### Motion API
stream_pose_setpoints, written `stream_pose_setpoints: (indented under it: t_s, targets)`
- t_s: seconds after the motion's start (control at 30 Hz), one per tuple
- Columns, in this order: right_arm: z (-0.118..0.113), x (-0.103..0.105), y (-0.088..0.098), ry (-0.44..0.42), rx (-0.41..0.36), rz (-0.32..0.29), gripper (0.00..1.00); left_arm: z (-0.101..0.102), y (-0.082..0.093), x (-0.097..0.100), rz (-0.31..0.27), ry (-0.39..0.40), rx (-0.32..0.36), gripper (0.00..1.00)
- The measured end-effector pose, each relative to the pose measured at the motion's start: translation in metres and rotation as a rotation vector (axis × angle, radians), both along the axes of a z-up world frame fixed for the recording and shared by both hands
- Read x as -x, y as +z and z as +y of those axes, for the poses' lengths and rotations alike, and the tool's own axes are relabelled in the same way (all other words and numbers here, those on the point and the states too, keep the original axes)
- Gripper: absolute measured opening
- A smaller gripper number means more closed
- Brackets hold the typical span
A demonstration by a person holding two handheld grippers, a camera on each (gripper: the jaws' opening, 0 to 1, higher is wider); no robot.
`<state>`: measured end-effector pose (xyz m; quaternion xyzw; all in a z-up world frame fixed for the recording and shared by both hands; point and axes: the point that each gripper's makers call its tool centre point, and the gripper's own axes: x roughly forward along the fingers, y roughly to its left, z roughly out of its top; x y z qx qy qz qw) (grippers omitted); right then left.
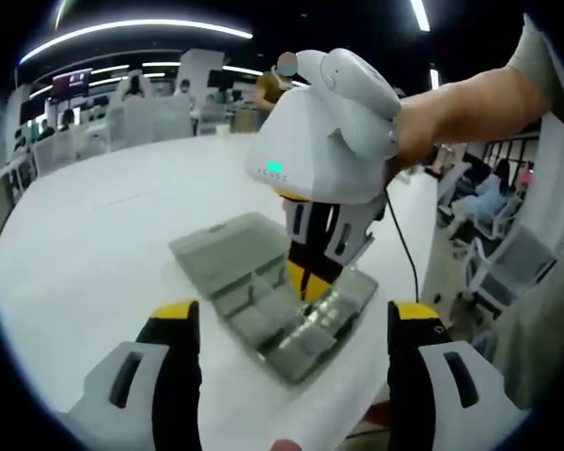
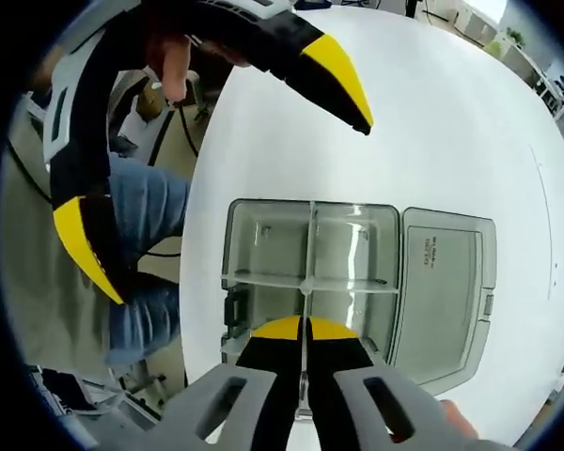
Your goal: Insert the divider into the dual guide fixture by aligning both edges with the guide slots and pushing it downward to the bottom, including one-sided entry, uneven engagement, binding, and posture correction.
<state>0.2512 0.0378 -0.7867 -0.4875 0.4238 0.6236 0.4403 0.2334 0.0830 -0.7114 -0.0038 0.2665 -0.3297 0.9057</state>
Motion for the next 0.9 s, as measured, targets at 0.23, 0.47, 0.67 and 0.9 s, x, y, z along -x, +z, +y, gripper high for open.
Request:
stream_pose_setpoints:
  t_s: [0.23,0.47,0.67,0.9]
  targets:
    - [0.0000,0.0005,-0.0044,-0.003,0.007,0.003,0.00,0.0007,-0.0006,0.0009,0.001,-0.001,-0.005,0.80]
    - [0.0004,0.0008,-0.0033,0.002,0.007,0.006,0.00,0.0021,-0.0007,0.0002,0.001,0.000,-0.005,0.80]
    - [0.0009,-0.0002,-0.0050,0.012,0.013,0.002,0.00,0.0024,0.0010,-0.0019,-0.002,0.002,-0.005,0.80]
    - [0.0007,-0.0004,-0.0060,0.004,0.017,0.007,0.00,0.0030,-0.0002,-0.0022,0.001,0.004,-0.006,0.80]
